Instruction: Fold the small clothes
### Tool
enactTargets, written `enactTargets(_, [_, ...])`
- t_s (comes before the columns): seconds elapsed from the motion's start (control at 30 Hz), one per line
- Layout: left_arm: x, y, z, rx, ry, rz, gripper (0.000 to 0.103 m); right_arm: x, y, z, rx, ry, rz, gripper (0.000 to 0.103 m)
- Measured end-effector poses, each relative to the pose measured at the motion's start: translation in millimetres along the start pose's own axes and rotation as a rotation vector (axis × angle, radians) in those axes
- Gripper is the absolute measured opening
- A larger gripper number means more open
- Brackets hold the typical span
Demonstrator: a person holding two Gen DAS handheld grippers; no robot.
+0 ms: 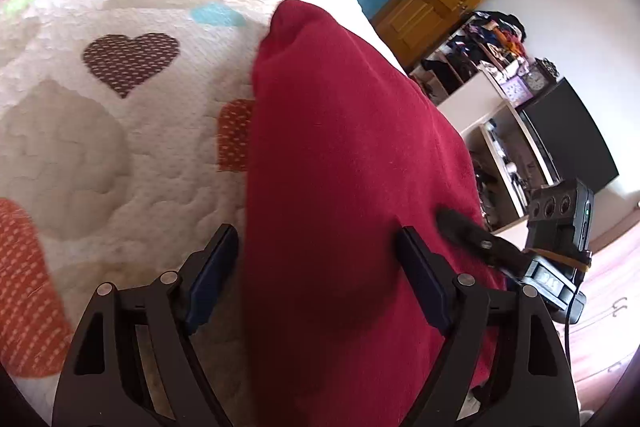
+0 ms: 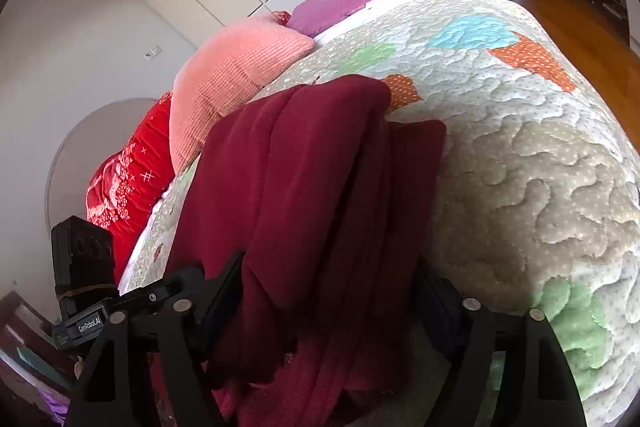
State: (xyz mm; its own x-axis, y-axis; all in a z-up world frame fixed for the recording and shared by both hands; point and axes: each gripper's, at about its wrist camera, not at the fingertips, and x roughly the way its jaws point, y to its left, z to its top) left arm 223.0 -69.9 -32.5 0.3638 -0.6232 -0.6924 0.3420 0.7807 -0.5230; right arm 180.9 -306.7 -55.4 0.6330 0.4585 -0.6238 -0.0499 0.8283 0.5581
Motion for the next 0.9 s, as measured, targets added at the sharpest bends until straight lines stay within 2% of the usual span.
enactTargets(0.03, [-0.1, -3.7, -0.7, 0.024, 0.004, -0.002, 0.080, 0.3, 2.8, 0.5, -0.007, -0.004, -0.001, 0.060])
enactTargets(0.1, [-5.2, -9.4, -3.0, 0.052, -0.007, 0.006, 0.067, -3.9, 9.7, 0.5, -0.028, -0.015, -0.007, 0.052])
enactTargets(0.2, [-23.2, -15.4, -9.6, 0.071, -0.026, 0.020, 0.054, -16.2, 28.6, -3.2, -0.075, -0.021, 0.010, 0.046])
enactTargets(0.3, [-55.6, -21.3, -26.7, 0.090, -0.045, 0.033, 0.052, -29.2, 56.1, -14.8, -0.134, 0.006, 0.056, 0.045])
enactTargets(0.47, [-122.4, -22.4, -82.1, 0.108, -0.077, 0.117, 0.052, -41.6, 93.3, -59.6, -0.173, 0.064, 0.147, 0.046])
enactTargets(0.53, [-135.7, -17.5, -104.6, 0.089, -0.061, 0.147, 0.052, -36.6, 97.6, -79.1, -0.165, 0.128, 0.119, 0.051])
enactTargets(0.6, [-142.3, -12.2, -122.9, 0.086, -0.041, 0.197, 0.052, -36.8, 97.5, -92.7, -0.174, 0.171, 0.040, 0.053])
enactTargets(0.63, [-145.9, -11.2, -131.1, 0.092, -0.046, 0.236, 0.052, -45.7, 97.5, -96.6, -0.170, 0.148, 0.010, 0.053])
enactTargets(0.73, [-160.4, -13.1, -142.7, 0.079, -0.097, 0.265, 0.052, -78.8, 107.0, -98.4, -0.182, 0.052, -0.010, 0.053])
enactTargets(0.8, [-162.9, -14.7, -142.2, 0.067, -0.110, 0.280, 0.052, -98.1, 124.3, -98.7, -0.249, -0.004, -0.031, 0.053])
enactTargets(0.9, [-163.1, -19.0, -146.4, 0.074, -0.127, 0.325, 0.052, -103.6, 155.4, -107.4, -0.410, -0.007, -0.050, 0.050])
